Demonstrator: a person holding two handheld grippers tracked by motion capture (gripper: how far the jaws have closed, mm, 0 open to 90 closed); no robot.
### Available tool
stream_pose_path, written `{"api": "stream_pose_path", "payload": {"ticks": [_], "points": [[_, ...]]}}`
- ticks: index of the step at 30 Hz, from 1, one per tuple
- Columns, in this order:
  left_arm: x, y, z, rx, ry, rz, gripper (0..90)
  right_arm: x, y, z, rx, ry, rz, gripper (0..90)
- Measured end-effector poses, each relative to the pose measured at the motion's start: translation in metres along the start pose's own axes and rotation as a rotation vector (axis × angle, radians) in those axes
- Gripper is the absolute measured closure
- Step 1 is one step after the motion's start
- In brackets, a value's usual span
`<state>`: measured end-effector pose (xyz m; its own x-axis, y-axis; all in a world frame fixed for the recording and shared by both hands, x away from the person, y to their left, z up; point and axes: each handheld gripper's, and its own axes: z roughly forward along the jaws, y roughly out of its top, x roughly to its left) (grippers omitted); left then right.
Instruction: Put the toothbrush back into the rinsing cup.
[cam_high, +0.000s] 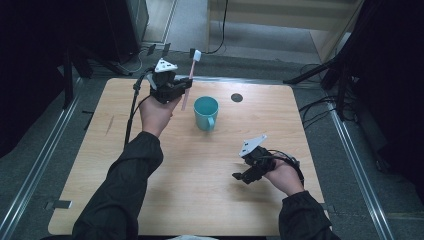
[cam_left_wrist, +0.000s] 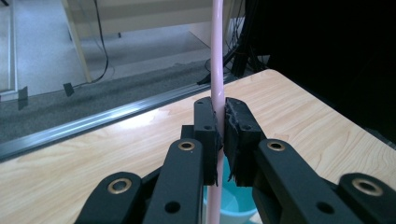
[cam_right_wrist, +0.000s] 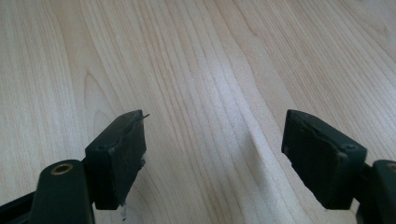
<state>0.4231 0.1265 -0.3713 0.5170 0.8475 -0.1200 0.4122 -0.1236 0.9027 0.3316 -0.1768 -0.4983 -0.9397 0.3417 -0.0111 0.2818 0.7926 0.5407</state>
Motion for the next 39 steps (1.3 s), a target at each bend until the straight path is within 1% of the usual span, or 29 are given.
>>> {"api": "stream_pose_path", "payload": {"ticks": [1,2,6,9,11,12,13,14,16,19,24,25,26,30,31,36,39], "points": [[0.000,0.000,0.000,0.000,0.000,0.000,83.9,0.000,0.000,0.000,0.000,0.001,-0.002,21.5],[-0.003,0.004,0.004,-0.004,-0.007,0.001,83.9,0.000,0.000,0.000,0.000,0.001,-0.002,21.6],[-0.011,0.009,0.013,-0.008,-0.017,0.007,83.9,0.000,-0.001,0.000,0.003,0.001,0.001,21.6],[-0.015,0.010,0.020,-0.009,-0.025,0.009,83.9,0.001,-0.001,0.000,0.006,-0.002,0.003,21.6],[-0.017,0.011,0.025,0.000,-0.029,0.012,83.9,0.001,-0.001,-0.001,0.007,-0.003,0.003,21.5],[-0.017,0.011,0.025,0.000,-0.029,0.012,83.9,0.001,-0.001,-0.001,0.007,-0.004,0.003,21.6],[-0.019,0.011,0.029,0.006,-0.033,0.012,83.9,0.001,-0.001,-0.001,0.006,-0.003,0.003,21.5],[-0.019,0.011,0.029,0.006,-0.033,0.012,83.9,0.001,-0.001,-0.001,0.006,-0.003,0.003,21.5],[-0.021,0.011,0.036,0.009,-0.040,0.013,83.9,0.001,-0.002,-0.001,0.005,-0.003,0.003,21.6],[-0.023,0.010,0.040,0.014,-0.041,0.012,83.8,0.000,-0.002,-0.001,0.006,-0.002,0.003,21.6],[-0.024,0.006,0.051,0.030,-0.035,0.015,83.9,0.000,-0.002,-0.001,0.005,-0.004,-0.001,21.6],[-0.024,0.006,0.051,0.030,-0.035,0.015,83.9,0.000,-0.002,-0.001,0.005,-0.004,-0.001,21.6],[-0.024,0.004,0.055,0.035,-0.037,0.009,83.9,0.001,-0.002,-0.001,0.008,-0.004,-0.001,21.6],[-0.026,0.001,0.060,0.046,-0.036,0.011,83.9,0.001,-0.002,-0.001,0.012,-0.005,0.002,21.6],[-0.026,0.001,0.061,0.048,-0.034,0.018,83.9,0.001,-0.002,-0.001,0.012,-0.005,0.002,21.6],[-0.027,-0.005,0.069,0.066,-0.032,0.027,83.8,0.001,-0.002,0.000,0.017,-0.004,-0.003,21.6],[-0.026,-0.009,0.073,0.069,-0.030,0.021,83.8,0.001,-0.002,0.000,0.017,-0.003,-0.004,21.6]]}}
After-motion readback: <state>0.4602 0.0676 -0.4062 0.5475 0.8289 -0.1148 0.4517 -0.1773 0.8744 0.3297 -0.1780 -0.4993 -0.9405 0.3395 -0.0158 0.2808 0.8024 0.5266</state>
